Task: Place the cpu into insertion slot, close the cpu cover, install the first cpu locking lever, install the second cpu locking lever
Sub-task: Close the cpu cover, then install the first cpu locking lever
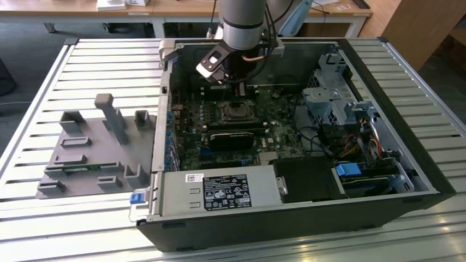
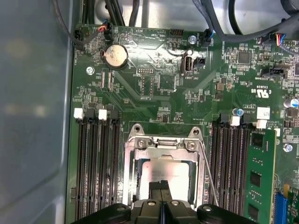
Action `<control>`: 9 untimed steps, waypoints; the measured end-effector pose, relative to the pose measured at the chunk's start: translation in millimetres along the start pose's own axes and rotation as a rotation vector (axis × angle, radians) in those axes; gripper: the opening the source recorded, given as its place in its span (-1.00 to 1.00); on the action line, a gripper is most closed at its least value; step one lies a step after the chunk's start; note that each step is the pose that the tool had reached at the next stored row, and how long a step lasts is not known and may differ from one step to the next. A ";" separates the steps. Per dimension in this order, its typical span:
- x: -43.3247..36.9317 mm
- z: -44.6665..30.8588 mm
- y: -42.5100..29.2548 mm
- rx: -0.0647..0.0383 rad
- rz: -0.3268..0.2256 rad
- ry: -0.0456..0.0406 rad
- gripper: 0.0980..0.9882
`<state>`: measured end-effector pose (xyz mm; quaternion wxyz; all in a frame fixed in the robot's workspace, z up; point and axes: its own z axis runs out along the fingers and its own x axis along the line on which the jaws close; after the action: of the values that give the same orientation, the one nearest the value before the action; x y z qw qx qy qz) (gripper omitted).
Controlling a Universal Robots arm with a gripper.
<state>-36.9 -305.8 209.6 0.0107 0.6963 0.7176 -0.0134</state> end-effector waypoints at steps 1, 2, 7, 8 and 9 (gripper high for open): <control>0.0 0.0 0.6 0.000 0.000 0.0000 -0.98; 0.0 0.0 1.2 0.000 0.000 0.0000 -0.98; -0.1 0.0 3.0 0.000 0.000 0.0000 -0.98; -0.1 0.0 3.1 0.000 0.000 0.0000 -0.98; -0.1 0.0 3.2 0.000 0.000 0.0000 -0.98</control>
<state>-33.7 -305.8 209.6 0.0107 0.6963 0.7176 -0.0134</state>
